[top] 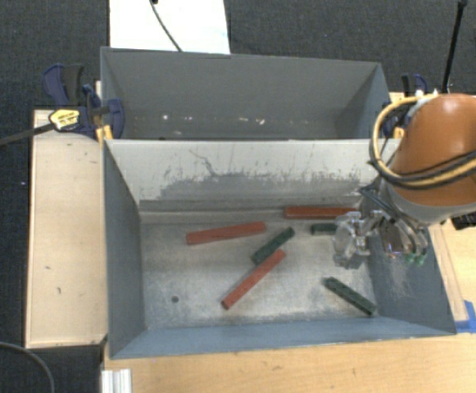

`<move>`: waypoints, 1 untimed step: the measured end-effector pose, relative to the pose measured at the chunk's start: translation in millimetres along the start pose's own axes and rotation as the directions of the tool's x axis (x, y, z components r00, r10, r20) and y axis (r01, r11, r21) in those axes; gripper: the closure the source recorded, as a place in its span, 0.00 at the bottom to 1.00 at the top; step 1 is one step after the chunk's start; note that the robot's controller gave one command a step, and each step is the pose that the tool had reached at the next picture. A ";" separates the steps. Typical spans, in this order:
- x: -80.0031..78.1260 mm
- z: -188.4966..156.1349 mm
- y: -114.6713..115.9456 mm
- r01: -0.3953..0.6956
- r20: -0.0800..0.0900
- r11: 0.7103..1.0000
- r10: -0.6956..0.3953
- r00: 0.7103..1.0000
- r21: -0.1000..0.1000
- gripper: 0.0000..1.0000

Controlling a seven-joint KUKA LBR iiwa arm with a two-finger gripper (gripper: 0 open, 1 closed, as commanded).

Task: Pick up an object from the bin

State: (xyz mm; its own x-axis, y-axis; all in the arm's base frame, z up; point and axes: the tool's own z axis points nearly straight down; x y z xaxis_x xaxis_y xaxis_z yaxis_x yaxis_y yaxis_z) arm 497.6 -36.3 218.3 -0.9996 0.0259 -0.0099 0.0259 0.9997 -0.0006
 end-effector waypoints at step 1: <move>0.9 4.5 0.9 0.003 -0.008 1.000 -0.003 1.000 -0.001 0.00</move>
Offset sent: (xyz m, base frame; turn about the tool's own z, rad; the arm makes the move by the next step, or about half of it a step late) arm 0.0000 0.0000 0.0000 0.0000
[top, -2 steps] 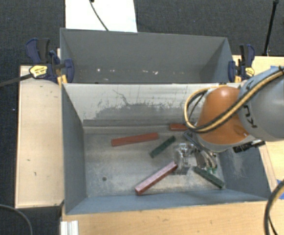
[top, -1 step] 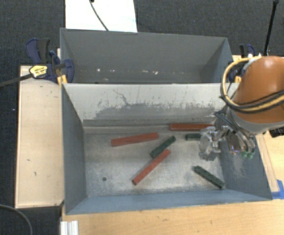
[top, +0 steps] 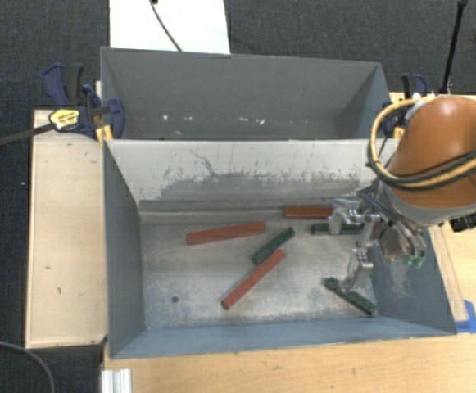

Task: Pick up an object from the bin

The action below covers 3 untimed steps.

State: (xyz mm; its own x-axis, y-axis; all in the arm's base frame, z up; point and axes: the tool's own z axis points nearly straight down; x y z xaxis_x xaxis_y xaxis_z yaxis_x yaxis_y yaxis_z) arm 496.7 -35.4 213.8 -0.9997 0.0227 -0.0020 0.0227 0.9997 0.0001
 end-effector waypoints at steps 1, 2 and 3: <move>-31.0 81.8 38.9 -0.147 -0.005 0.989 0.147 0.989 -0.001 0.00; -54.4 145.5 78.3 -0.058 -0.001 0.998 0.058 0.998 -0.002 0.00; -19.8 143.7 36.1 0.057 -0.002 0.998 -0.057 0.998 0.001 0.00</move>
Offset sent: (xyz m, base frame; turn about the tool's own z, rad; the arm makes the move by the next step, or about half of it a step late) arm 0.0322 0.0361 -0.0789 0.1496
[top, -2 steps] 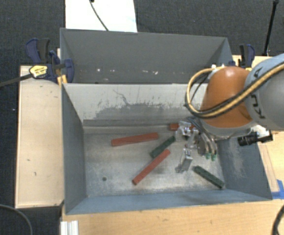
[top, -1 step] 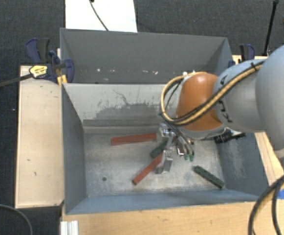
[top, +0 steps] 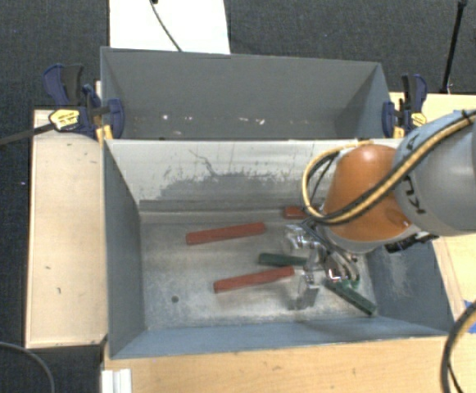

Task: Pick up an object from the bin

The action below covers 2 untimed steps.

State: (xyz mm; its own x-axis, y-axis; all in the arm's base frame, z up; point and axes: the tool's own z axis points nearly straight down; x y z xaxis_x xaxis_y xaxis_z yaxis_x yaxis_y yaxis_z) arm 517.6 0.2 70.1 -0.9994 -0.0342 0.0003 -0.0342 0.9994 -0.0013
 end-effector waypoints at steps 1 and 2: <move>-0.7 -0.6 1.7 0.003 0.002 1.000 -0.003 1.000 -0.001 1.00; 1.7 -145.3 -0.9 0.048 0.010 0.999 -0.048 0.999 0.000 1.00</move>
Offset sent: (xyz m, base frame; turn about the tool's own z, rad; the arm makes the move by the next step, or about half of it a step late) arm 0.0000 0.0000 0.0000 0.0000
